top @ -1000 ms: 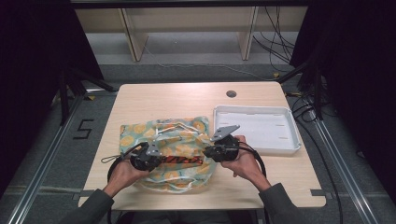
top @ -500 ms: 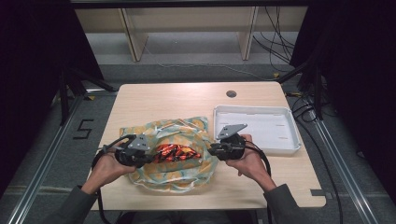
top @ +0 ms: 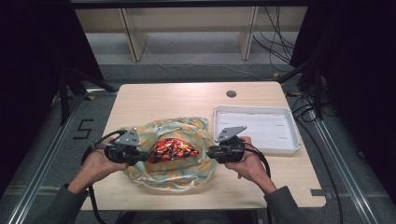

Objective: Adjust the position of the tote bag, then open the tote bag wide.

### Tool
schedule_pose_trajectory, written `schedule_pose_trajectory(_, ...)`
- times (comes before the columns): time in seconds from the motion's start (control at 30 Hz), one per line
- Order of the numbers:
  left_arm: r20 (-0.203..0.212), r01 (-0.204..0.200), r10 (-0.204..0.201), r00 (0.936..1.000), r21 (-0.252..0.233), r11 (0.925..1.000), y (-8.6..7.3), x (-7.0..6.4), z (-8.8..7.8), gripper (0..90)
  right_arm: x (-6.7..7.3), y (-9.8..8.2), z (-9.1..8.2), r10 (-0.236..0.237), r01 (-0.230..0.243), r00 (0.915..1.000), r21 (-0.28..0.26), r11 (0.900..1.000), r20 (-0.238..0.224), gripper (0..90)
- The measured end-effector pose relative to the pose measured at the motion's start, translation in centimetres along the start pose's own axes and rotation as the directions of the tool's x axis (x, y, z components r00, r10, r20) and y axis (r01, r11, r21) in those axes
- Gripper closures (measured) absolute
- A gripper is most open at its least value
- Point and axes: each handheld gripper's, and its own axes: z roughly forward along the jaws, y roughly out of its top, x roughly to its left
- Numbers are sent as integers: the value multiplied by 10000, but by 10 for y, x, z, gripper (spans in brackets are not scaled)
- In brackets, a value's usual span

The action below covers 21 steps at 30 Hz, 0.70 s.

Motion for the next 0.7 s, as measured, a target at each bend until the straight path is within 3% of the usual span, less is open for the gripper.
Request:
schedule_pose_trajectory(0.1,-42,178,-179,9998,-127,9998,0,0,-4,890,0,-1,0,-11,10,10000,-91,10000,-39,726)
schedule_pose_trajectory(0.17,32,16,-16,10000,-109,9999,0,2,-6,890,1,-1,1,50,-52,10000,-289,9996,-54,722)
schedule_pose_trajectory(0.2,7,189,-189,9998,-150,9997,-1,1,-7,890,0,0,-2,29,-30,9999,-103,9999,-148,714)
schedule_pose_trajectory(0.23,-24,80,-80,10000,-168,9998,-1,3,-9,890,1,-1,-1,80,-82,9999,-271,9996,-102,709)
schedule_pose_trajectory(0.3,12,232,-231,9997,-219,9995,-2,3,-10,890,2,0,0,71,-78,9998,-465,9989,-173,686)
schedule_pose_trajectory(0.47,-33,226,-228,9997,-329,9992,-3,5,-13,890,6,1,0,138,-147,9994,-313,9994,-304,666)
schedule_pose_trajectory(0.67,25,345,-345,9994,-355,9988,-4,5,-15,890,9,3,1,-29,16,9996,-446,9990,-295,647)
schedule_pose_trajectory(0.7,-6,295,-295,9996,-345,9990,-4,5,-16,890,8,3,0,-278,263,9989,-420,9988,-370,636)
